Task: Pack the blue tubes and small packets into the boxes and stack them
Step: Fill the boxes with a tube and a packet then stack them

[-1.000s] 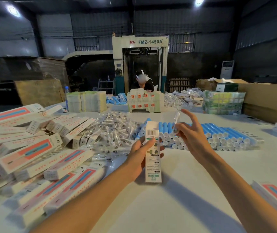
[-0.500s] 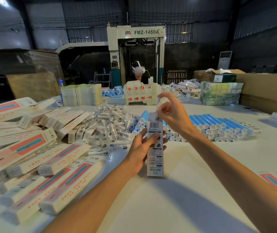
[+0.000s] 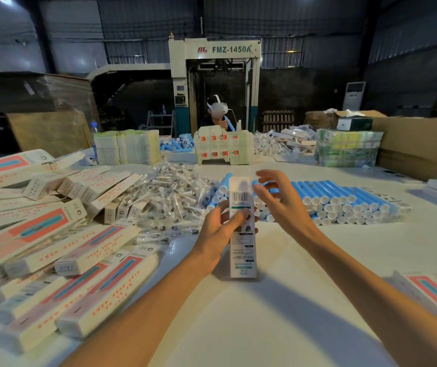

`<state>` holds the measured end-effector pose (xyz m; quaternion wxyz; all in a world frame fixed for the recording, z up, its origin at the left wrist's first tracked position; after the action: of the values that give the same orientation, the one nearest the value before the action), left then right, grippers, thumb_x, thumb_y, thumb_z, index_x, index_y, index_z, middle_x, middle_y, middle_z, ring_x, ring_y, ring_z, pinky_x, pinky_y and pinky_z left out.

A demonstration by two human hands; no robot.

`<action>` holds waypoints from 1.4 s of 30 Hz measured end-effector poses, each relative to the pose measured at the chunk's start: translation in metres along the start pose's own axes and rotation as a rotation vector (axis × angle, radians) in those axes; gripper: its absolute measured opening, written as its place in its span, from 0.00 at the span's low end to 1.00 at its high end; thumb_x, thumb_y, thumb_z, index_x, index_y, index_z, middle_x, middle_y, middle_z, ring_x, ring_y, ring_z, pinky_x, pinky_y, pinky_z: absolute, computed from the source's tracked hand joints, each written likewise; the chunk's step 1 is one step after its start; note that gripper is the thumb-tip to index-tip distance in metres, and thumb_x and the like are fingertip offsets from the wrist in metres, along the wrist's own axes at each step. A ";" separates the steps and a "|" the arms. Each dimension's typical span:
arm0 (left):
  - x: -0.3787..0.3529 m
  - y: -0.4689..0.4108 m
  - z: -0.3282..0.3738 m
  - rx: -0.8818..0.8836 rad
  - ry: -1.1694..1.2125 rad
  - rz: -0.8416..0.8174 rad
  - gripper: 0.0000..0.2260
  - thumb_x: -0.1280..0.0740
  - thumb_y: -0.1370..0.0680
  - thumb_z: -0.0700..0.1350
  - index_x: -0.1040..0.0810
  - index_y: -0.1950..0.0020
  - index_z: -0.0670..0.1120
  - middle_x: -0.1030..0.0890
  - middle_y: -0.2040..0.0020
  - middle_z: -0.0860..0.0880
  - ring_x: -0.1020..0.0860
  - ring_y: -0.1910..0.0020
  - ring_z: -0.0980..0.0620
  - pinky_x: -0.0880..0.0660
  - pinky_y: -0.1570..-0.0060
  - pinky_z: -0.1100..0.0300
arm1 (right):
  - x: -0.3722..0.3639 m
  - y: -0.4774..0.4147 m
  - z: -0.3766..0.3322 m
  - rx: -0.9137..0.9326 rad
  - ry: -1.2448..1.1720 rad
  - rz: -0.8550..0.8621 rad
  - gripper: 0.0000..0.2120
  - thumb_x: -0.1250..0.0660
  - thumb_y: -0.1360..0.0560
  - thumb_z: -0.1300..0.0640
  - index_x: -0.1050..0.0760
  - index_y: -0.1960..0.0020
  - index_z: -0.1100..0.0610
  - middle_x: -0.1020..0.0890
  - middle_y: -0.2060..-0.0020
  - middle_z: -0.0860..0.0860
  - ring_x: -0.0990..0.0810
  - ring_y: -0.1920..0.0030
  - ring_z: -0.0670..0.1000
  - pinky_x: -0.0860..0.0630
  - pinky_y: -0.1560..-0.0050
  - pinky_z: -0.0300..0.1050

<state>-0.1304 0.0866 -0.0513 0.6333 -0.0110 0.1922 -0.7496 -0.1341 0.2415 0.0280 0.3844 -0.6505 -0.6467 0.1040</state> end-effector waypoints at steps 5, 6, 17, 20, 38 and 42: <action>-0.004 0.006 0.019 -0.134 -0.077 -0.008 0.29 0.26 0.19 0.40 0.35 0.24 0.56 0.13 0.40 0.44 0.15 0.42 0.40 0.18 0.38 0.39 | -0.023 0.025 0.009 -0.059 -0.266 -0.120 0.16 0.32 0.17 0.56 0.27 0.31 0.50 0.14 0.44 0.48 0.15 0.45 0.50 0.17 0.48 0.46; -0.005 0.006 0.023 -0.152 -0.107 -0.018 0.28 0.27 0.18 0.40 0.34 0.24 0.58 0.14 0.40 0.45 0.15 0.42 0.41 0.18 0.38 0.41 | -0.024 0.026 0.007 -0.050 -0.284 -0.128 0.15 0.32 0.17 0.57 0.26 0.31 0.52 0.14 0.44 0.49 0.15 0.44 0.51 0.17 0.48 0.46; -0.011 0.011 0.034 -0.250 -0.294 -0.040 0.17 0.28 0.17 0.44 0.26 0.30 0.57 0.16 0.39 0.49 0.17 0.38 0.47 0.17 0.40 0.49 | -0.020 0.021 0.012 -0.139 -0.283 -0.176 0.11 0.35 0.16 0.47 0.22 0.36 0.50 0.14 0.46 0.44 0.16 0.45 0.45 0.20 0.50 0.36; -0.010 0.010 0.035 -0.248 -0.322 -0.035 0.18 0.28 0.17 0.44 0.26 0.30 0.55 0.16 0.40 0.50 0.17 0.39 0.50 0.18 0.42 0.52 | -0.003 0.007 0.009 -0.134 -0.342 -0.056 0.09 0.35 0.16 0.49 0.22 0.42 0.53 0.13 0.48 0.48 0.14 0.46 0.50 0.17 0.48 0.43; -0.026 0.018 0.014 -0.196 -0.306 -0.056 0.39 0.22 0.25 0.39 0.41 0.31 0.69 0.23 0.36 0.50 0.14 0.52 0.43 0.15 0.60 0.52 | -0.004 -0.013 -0.012 0.128 0.126 -0.255 0.09 0.34 0.19 0.65 0.21 0.49 0.51 0.16 0.52 0.39 0.17 0.46 0.36 0.16 0.48 0.41; -0.019 0.015 0.017 -0.226 -0.374 -0.030 0.40 0.24 0.27 0.35 0.42 0.31 0.68 0.23 0.39 0.49 0.14 0.56 0.42 0.16 0.63 0.55 | -0.007 -0.005 -0.002 0.002 -0.081 -0.293 0.06 0.33 0.19 0.52 0.17 0.47 0.50 0.13 0.51 0.43 0.15 0.46 0.46 0.16 0.50 0.43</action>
<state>-0.1081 0.0979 -0.0364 0.6414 -0.2237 0.1541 -0.7175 -0.1375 0.2339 0.0306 0.3696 -0.5442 -0.7496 0.0738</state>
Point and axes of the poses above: each hand's wrist, its own y-axis away from the middle knuckle, its own x-axis out of the back of the hand, z = x × y, the point moved 9 cm from there along -y, towards the middle knuckle
